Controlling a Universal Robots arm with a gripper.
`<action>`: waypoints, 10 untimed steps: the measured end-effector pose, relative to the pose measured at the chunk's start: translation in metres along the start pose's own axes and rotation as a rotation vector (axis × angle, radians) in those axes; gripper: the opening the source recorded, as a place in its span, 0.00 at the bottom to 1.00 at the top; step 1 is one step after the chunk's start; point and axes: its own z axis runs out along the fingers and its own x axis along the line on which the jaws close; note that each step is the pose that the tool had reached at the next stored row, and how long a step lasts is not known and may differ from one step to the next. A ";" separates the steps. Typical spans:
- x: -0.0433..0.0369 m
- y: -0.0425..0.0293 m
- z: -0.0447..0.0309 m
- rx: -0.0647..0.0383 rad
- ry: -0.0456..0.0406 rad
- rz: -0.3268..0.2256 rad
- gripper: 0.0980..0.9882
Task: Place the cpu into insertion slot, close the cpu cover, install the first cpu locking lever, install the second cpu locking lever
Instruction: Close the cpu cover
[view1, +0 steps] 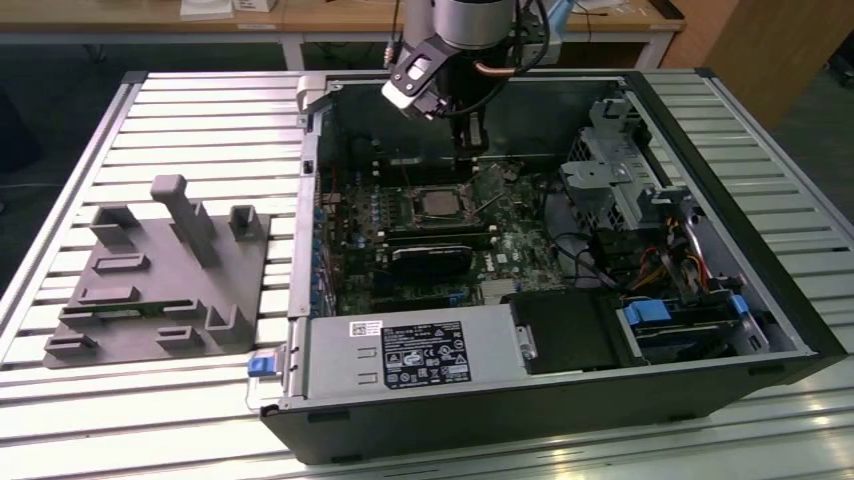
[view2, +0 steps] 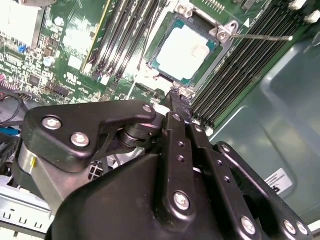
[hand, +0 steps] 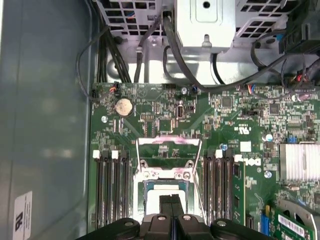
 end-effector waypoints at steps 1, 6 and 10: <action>0.0000 0.0014 0.0001 0.000 0.0000 0.000 0.01; 0.0000 0.0078 0.0005 0.000 -0.0001 0.000 0.01; 0.0001 0.0135 0.0009 0.000 0.0000 0.000 0.01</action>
